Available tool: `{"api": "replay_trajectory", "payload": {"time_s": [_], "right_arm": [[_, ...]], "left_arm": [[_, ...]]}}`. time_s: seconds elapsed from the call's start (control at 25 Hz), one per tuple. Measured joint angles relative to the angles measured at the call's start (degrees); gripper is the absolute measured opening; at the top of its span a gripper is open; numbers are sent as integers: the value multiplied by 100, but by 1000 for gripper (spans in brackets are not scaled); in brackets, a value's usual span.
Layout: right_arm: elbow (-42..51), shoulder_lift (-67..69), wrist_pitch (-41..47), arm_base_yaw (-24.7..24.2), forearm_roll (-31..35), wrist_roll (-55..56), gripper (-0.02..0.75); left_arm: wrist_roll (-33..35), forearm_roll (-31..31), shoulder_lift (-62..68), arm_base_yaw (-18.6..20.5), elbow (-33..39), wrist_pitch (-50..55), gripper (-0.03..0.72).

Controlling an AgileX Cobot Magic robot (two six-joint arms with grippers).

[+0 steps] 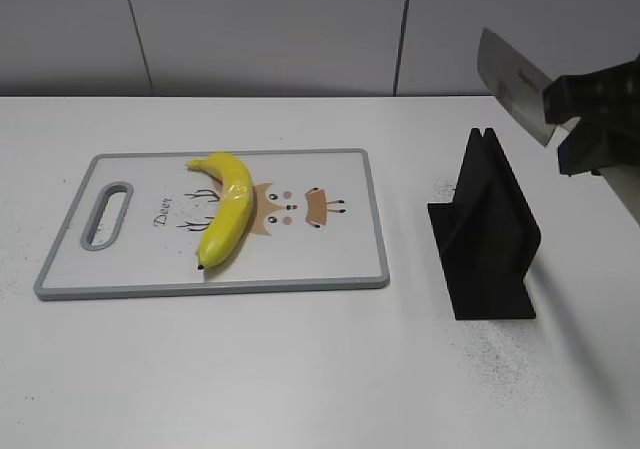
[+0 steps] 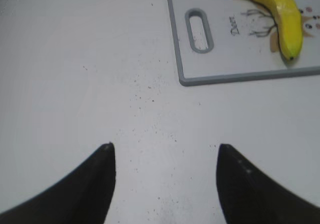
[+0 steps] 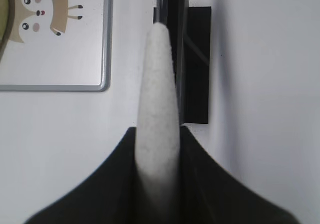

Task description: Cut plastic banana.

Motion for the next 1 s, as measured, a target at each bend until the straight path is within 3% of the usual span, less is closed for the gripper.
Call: {"api": "replay_trajectory", "payload": {"time_s": [0.24,1.0], "right_arm": [[0,72,-145,0,-249,78,159],[0,1065,-523,0,-434,190,159]], "left_arm": [[-384,299,-590,0,35,-71,593],[-413,299,-650,0,63,-76,560]]}}
